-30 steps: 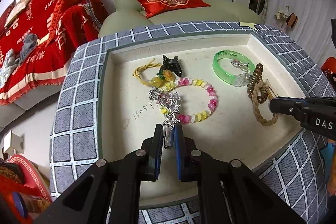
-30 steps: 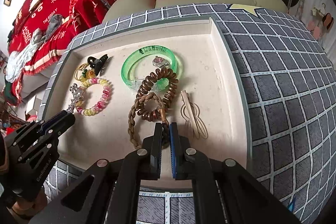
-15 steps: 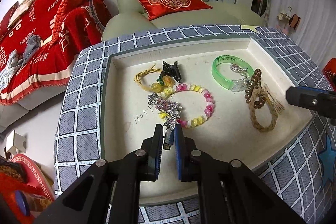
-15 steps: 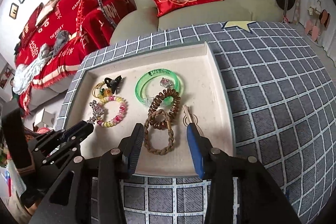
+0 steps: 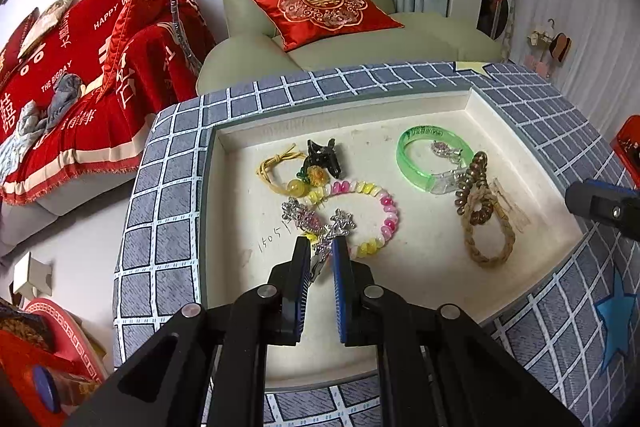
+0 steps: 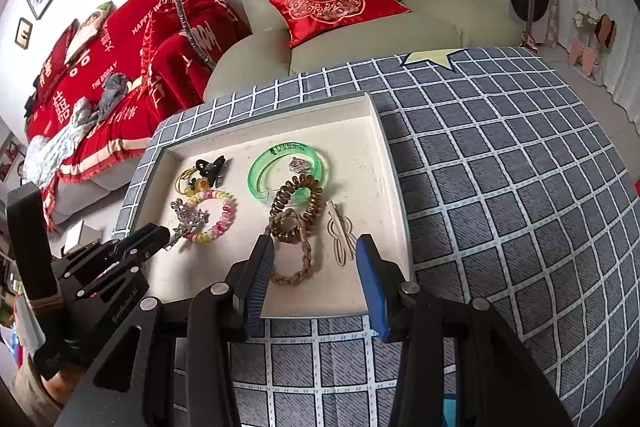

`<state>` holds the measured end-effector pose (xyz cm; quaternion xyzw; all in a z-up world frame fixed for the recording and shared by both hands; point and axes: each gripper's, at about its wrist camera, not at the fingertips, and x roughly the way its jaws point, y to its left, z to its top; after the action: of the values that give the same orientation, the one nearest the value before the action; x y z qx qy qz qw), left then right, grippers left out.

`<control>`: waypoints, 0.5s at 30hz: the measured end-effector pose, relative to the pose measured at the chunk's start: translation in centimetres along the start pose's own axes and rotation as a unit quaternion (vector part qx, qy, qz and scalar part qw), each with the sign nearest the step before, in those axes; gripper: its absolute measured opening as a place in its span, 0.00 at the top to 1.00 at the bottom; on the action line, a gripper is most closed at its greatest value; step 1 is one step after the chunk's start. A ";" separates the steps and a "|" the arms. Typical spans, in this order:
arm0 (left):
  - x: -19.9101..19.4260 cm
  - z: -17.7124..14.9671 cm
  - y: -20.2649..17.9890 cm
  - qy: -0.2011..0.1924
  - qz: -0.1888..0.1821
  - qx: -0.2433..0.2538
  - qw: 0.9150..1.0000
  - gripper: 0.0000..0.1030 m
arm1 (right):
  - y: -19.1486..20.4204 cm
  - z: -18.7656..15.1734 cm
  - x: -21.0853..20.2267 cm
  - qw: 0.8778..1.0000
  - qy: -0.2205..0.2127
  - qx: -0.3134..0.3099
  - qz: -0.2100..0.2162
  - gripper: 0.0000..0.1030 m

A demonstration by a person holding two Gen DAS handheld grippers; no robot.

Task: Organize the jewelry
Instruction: 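Lower the star clip and braided bracelet into the tray and open both tools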

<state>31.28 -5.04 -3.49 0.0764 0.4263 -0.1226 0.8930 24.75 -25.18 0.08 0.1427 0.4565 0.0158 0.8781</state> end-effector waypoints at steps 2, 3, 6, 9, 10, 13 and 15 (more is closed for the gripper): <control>-0.1 0.2 0.2 -0.002 -0.004 -0.005 1.000 0.74 | -0.2 -0.1 -0.1 1.000 0.000 0.003 0.001 0.55; -0.2 0.2 0.3 -0.003 -0.003 -0.007 1.000 0.74 | -0.2 -0.2 -0.2 1.000 0.000 0.003 0.000 0.55; -0.3 0.5 0.6 -0.004 -0.001 -0.013 1.000 0.74 | -0.3 -0.3 -0.3 1.000 0.001 0.003 0.002 0.55; -0.3 0.6 0.9 -0.005 -0.001 -0.017 1.000 0.74 | -0.4 -0.3 -0.2 1.000 0.002 0.003 0.001 0.55; -0.3 0.6 0.9 -0.005 0.001 -0.018 1.000 0.74 | -0.4 -0.3 -0.2 1.000 0.002 0.003 0.002 0.55; -0.4 0.7 1.2 -0.005 -0.001 -0.022 1.000 0.74 | -0.4 -0.3 -0.2 1.000 0.003 0.002 0.002 0.55; -0.5 0.8 1.5 -0.009 -0.003 -0.029 1.000 0.74 | -0.3 -0.3 -0.2 1.000 0.002 0.000 0.001 0.55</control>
<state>31.95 -3.65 -2.54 0.0477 0.4219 -0.1136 0.8982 24.35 -25.43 -0.03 0.1429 0.4583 0.0170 0.8771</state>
